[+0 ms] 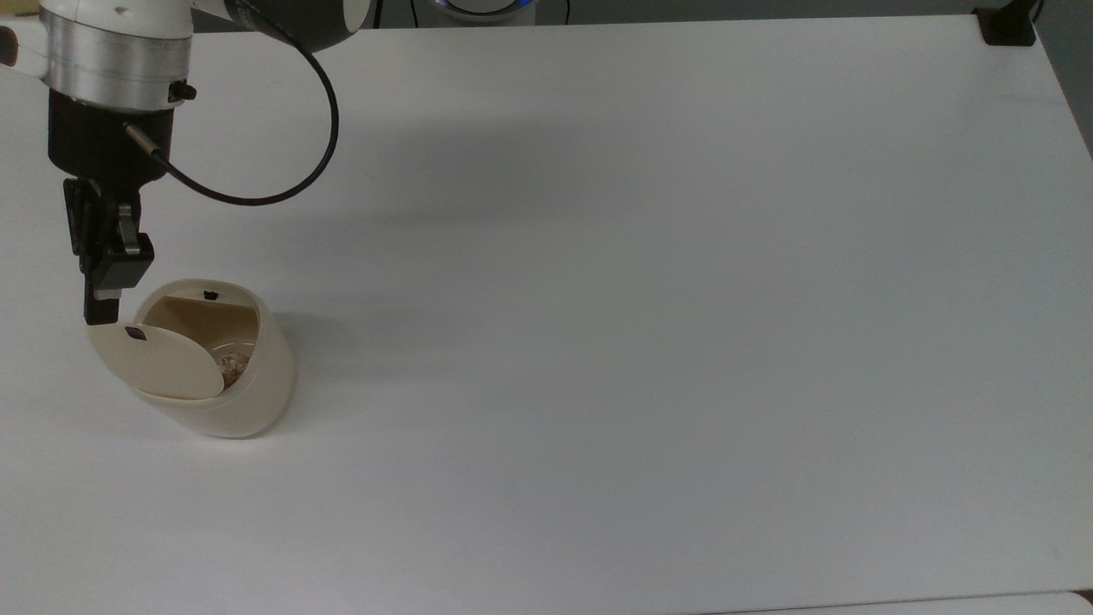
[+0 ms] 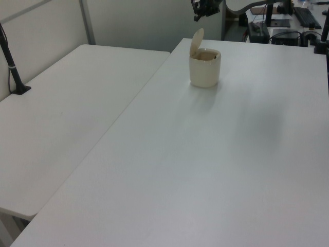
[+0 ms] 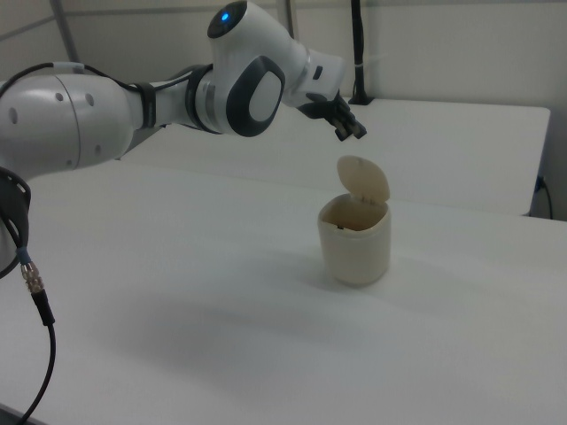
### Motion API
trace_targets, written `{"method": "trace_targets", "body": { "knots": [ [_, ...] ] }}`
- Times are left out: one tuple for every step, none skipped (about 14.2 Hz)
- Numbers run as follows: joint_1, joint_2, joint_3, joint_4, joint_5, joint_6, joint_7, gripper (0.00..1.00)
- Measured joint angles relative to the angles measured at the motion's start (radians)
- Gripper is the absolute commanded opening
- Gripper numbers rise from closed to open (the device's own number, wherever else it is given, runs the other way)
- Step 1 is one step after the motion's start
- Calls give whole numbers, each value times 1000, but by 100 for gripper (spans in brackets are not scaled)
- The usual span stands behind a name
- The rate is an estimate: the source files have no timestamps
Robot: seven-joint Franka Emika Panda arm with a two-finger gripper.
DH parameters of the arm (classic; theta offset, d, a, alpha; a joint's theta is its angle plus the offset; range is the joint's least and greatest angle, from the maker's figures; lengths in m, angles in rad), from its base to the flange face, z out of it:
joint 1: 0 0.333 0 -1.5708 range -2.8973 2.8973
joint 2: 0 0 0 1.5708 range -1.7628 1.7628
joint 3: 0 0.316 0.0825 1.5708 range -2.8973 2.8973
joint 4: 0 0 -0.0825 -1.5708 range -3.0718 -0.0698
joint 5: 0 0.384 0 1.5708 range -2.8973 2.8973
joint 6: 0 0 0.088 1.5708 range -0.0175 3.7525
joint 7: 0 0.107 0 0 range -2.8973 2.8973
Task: Close the trash bin
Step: 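Push the raised lid down onto the bin rim with the gripper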
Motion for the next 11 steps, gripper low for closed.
{"method": "trace_targets", "body": {
  "knots": [
    [0,4,-1,-1,0,0,2,0],
    [0,9,-1,-2,-1,0,3,0],
    [0,16,-1,-3,-6,0,6,0],
    [0,23,-1,-3,-10,0,9,0],
    [0,30,-1,-4,-14,0,10,0],
    [0,36,-1,-4,-17,0,10,0],
    [0,42,-1,-4,-18,0,11,0],
    [0,47,-1,-4,-18,0,11,0],
    [0,50,-1,-4,-18,0,11,0],
    [0,52,-1,-4,-18,0,11,0],
    [0,53,-1,-4,-18,0,11,0]
  ]
}}
